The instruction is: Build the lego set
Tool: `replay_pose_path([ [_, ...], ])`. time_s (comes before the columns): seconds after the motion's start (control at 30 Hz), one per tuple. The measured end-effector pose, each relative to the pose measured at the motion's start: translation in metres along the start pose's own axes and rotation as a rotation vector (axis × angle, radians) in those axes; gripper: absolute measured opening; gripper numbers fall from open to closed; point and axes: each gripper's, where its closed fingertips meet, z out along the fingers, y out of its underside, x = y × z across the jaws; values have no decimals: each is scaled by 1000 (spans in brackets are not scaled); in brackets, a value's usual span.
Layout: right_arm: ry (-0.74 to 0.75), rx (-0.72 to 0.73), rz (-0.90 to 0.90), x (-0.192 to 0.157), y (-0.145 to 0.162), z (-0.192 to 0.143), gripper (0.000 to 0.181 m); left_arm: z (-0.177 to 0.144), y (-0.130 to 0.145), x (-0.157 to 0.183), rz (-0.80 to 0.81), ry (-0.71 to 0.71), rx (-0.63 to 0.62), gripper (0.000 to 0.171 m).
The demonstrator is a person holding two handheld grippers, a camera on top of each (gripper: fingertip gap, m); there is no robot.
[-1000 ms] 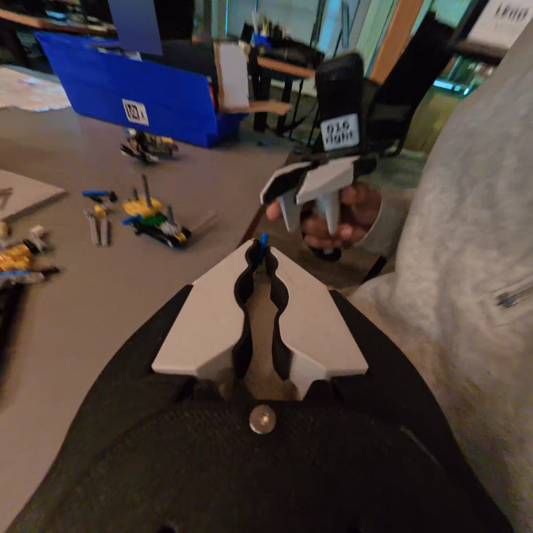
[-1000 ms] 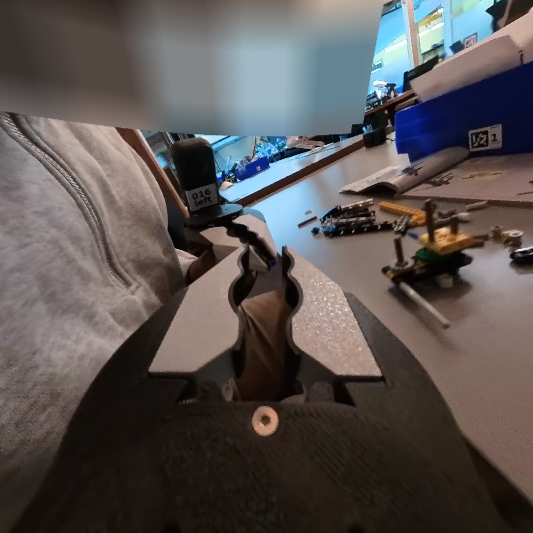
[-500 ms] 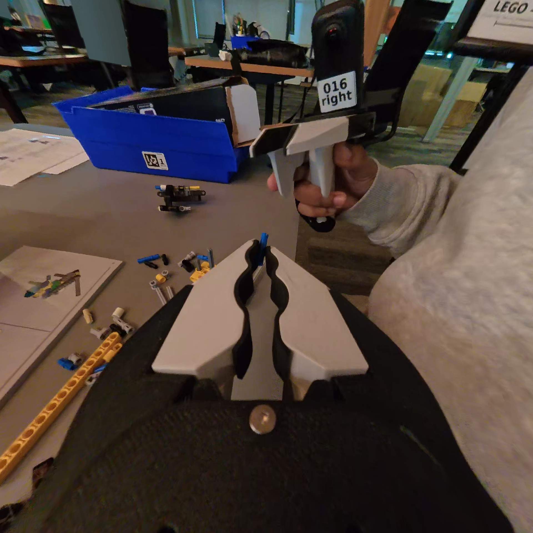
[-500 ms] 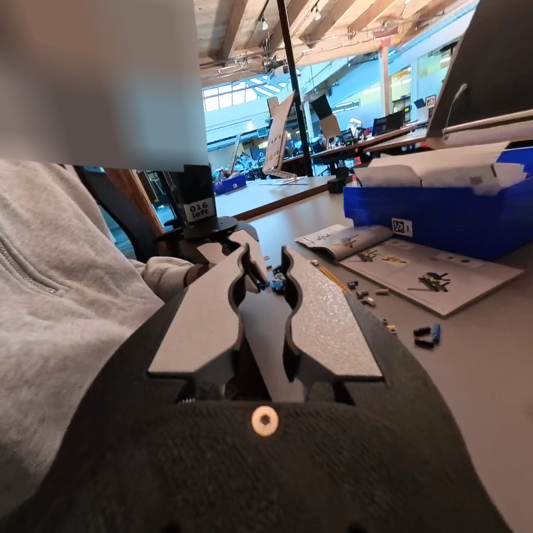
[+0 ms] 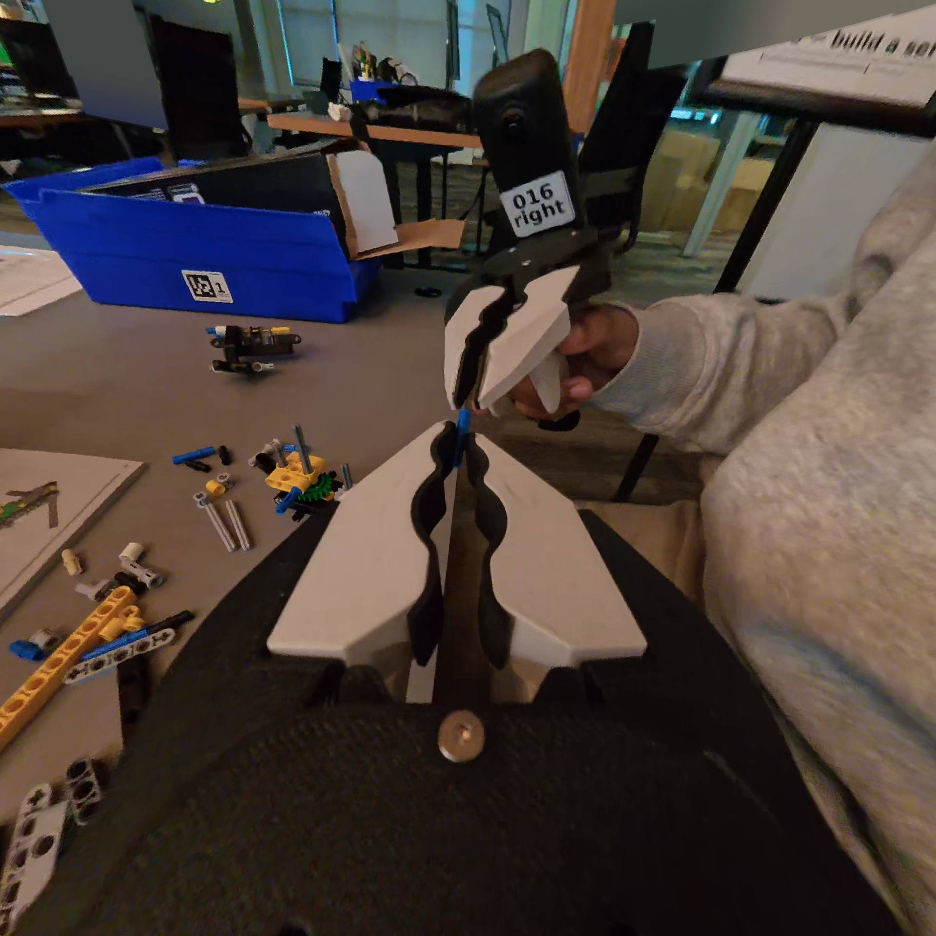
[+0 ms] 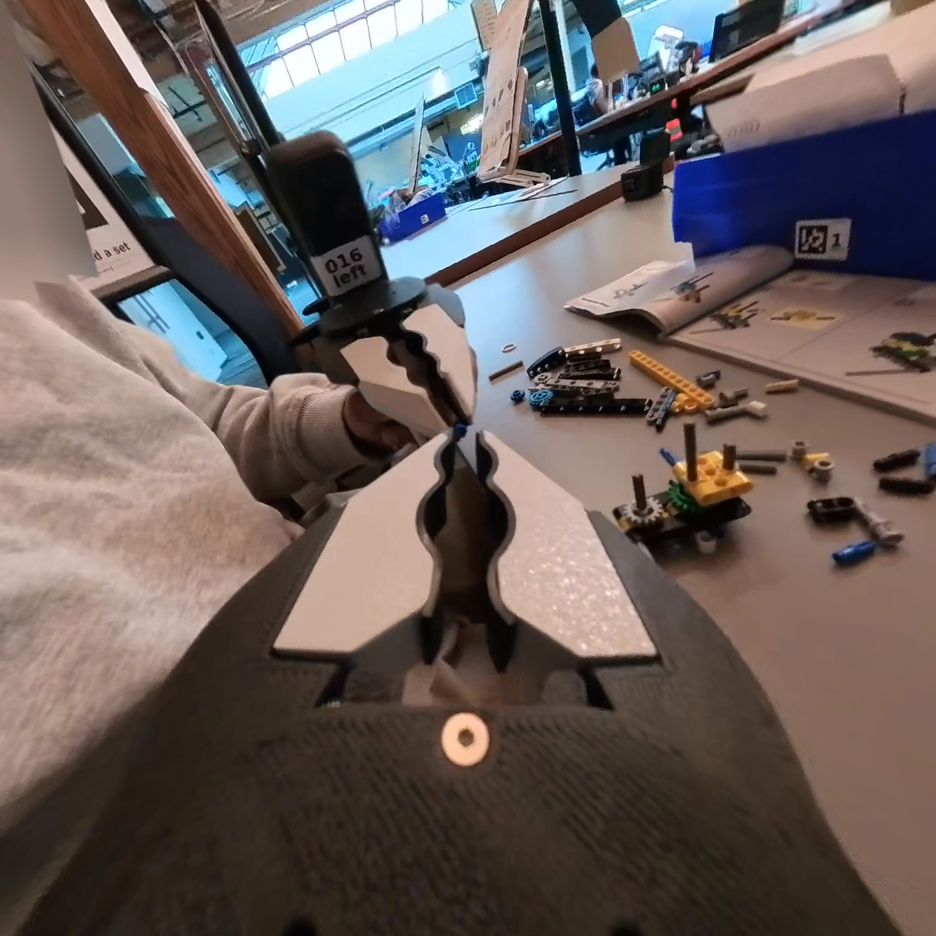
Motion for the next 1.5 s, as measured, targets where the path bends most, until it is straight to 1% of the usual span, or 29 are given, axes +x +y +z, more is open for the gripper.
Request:
replay_pose_path([
  [0.1,-13,-2,42,1,2,-2,3,4,6,4,67,-17,-49,1],
  [0.2,-34,-32,79,1,8,0,7,7,9,4,94,-36,-70,0],
  [0.37,-50,-76,88,-1,16,3,3,8,13,5,100,-24,-83,0],
  [0.53,-26,-107,68,1,20,5,2,8,16,3,96,-29,-82,0],
  [0.57,-20,-107,65,2,19,4,2,8,15,1,96,-49,-73,3],
  [0.63,-16,-92,63,4,16,2,2,9,12,-10,104,-136,-40,26],
  [0.67,-12,-81,64,5,14,0,2,8,11,-12,106,-153,-32,36],
  [0.73,-3,-62,69,10,12,-4,2,7,11,-17,81,-171,-25,45],
  [0.8,12,-52,74,16,12,-7,2,7,11,-19,22,-157,-24,45],
  [0.83,19,-42,76,18,11,-9,2,8,13,-21,-19,-157,-31,39],
  [0.87,21,-22,76,19,8,-10,2,9,15,-21,-66,-138,-40,30],
  [0.9,17,0,79,18,5,-11,2,12,17,-16,-121,-89,-44,27],
  [0.97,7,30,80,17,0,-13,2,18,17,-8,-253,4,-22,28],
  [1.0,5,37,78,17,0,-13,2,20,15,-5,-326,49,2,32],
  [1.03,4,40,73,17,0,-13,2,22,12,-4,-413,87,35,40],
  [1.1,39,71,30,21,-4,-15,2,23,-2,-6,-615,166,143,64],
  [1.13,64,98,-9,24,-9,-17,2,23,-8,-9,-706,204,196,69],
  [1.2,82,130,-69,26,-15,-21,2,23,-15,-18,-843,253,270,70],
  [1.27,83,159,-104,29,-20,-24,2,23,-20,-25,-922,298,304,59],
  [1.33,75,201,-122,33,-29,-27,2,24,-25,-34,-971,314,332,49],
  [1.4,90,207,-165,39,-32,-27,2,24,-27,-42,-1002,311,347,47],
  [1.5,77,201,-219,45,-42,-22,2,26,-27,-55,-1001,273,333,43],
])
